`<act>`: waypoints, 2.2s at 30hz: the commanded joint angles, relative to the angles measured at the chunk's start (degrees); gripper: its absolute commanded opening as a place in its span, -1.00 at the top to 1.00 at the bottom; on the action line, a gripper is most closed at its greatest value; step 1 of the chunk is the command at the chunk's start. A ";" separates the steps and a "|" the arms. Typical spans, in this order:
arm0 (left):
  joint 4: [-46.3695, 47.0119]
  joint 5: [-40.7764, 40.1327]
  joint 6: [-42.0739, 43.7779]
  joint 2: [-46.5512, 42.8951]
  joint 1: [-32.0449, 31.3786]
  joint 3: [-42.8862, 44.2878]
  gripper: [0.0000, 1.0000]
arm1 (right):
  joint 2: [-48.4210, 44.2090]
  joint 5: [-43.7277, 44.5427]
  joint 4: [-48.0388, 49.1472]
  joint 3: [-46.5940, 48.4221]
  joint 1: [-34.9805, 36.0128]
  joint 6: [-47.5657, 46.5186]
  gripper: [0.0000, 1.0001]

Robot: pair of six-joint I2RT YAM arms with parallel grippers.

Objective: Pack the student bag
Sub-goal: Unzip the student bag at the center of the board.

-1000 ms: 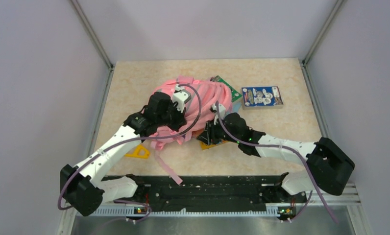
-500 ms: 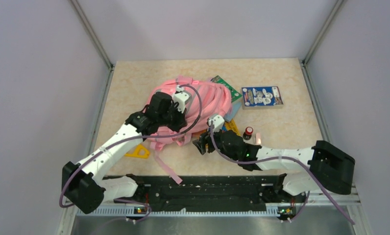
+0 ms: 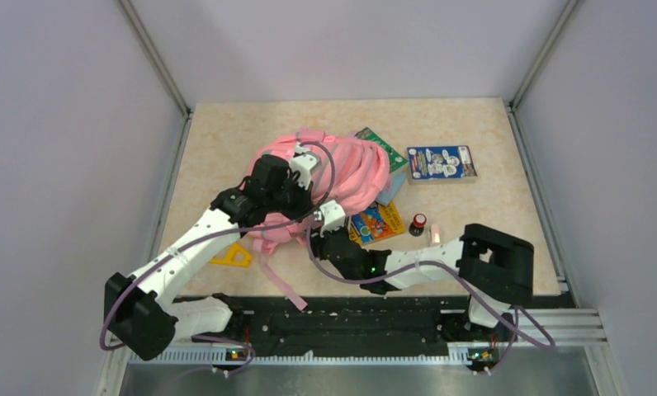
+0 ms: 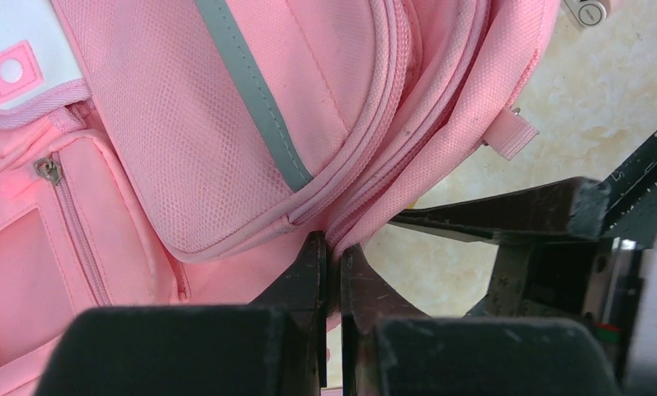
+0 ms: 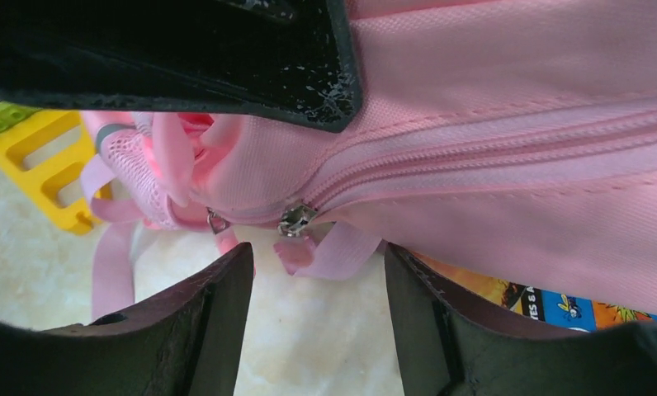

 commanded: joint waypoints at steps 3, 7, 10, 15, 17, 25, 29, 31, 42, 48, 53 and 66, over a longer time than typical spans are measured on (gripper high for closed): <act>2.84 1.50 -2.90 -1.32 0.13 2.58 1.00 | 6.89 7.48 0.22 8.53 1.27 -0.39 -0.10; 2.84 1.63 -2.96 -1.49 0.14 2.61 1.00 | 10.20 10.21 -0.83 10.70 1.35 -1.35 0.04; 2.84 0.84 -2.97 -1.53 0.16 2.58 1.00 | 11.19 12.37 -0.22 10.65 1.41 -2.30 0.35; 2.52 -2.44 -2.53 -1.52 0.13 2.51 1.00 | 7.18 13.08 1.12 7.79 1.83 -3.50 0.99; 2.20 -3.66 -2.30 -1.50 0.13 2.55 1.00 | 4.10 12.08 0.49 6.49 1.79 -3.18 1.00; 1.98 -5.28 -1.61 -2.14 0.18 2.49 1.00 | -7.38 3.72 -10.70 4.45 -0.79 2.18 1.00; 2.05 -4.18 -0.89 -2.70 0.17 2.34 1.00 | -10.04 -5.68 -17.11 5.23 -5.70 7.28 1.00; 2.05 -3.57 -0.34 -3.05 0.09 2.25 1.00 | -11.30 -9.21 -19.07 5.30 -7.62 8.32 1.00; 0.56 -6.75 1.65 -2.70 -0.40 2.55 1.00 | -18.24 -14.31 -22.79 4.07 -12.60 6.50 1.00; 0.20 -3.42 4.11 -3.23 -1.50 2.54 1.00 | -21.26 -19.23 -26.80 6.31 -14.80 -0.18 1.00; 0.21 0.89 6.12 -3.99 -3.12 2.10 1.00 | -21.26 -14.51 -28.81 6.99 -14.91 -4.16 1.00; -0.96 -19.64 7.83 -4.57 -4.28 1.81 1.00 | -26.05 -21.21 -36.62 8.15 -25.58 -5.55 1.00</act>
